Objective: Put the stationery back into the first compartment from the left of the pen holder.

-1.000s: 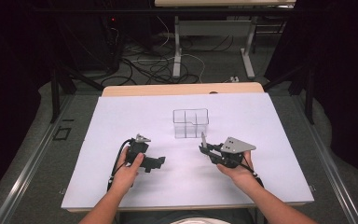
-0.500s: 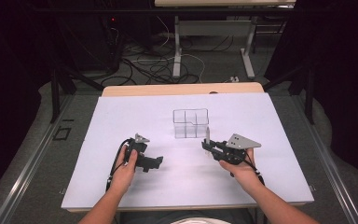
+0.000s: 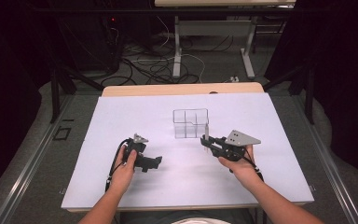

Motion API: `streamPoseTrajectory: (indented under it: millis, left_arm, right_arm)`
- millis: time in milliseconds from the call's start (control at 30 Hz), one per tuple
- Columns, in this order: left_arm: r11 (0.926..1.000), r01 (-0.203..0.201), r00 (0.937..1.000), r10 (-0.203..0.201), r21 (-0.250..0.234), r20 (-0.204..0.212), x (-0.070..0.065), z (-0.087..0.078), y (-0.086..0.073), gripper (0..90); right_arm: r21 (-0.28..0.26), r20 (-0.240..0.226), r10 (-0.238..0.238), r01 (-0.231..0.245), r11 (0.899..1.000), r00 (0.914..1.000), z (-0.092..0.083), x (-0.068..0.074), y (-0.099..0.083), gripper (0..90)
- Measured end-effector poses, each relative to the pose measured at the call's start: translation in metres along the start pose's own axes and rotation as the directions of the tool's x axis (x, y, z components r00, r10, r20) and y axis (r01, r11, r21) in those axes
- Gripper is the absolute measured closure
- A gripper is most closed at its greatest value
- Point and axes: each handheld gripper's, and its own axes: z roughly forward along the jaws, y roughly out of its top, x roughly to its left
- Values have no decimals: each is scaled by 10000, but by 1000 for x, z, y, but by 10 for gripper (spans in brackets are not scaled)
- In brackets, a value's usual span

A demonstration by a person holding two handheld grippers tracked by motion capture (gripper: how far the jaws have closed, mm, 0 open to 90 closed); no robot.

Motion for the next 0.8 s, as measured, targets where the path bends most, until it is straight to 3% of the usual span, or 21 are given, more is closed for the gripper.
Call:
streamPoseTrajectory:
  millis: [167,333,533,800]
  left_arm:
    - [9999,-125,9999,125,7,32,0,1,-1,5]
    - [9997,-251,9997,250,43,82,0,1,-2,6]
    - [9997,-243,9997,243,-16,-21,2,0,-2,6]
    - [9996,-284,9996,284,14,-21,4,0,-3,6]
  right_arm:
    - [-415,120,460,-455,9981,9989,5,-4,17,790]
    - [-538,289,610,-594,9968,9977,16,-6,32,790]
    - [-325,371,166,-154,9994,9992,31,-5,47,791]
    - [-399,529,-28,50,9992,9986,54,-7,63,791]
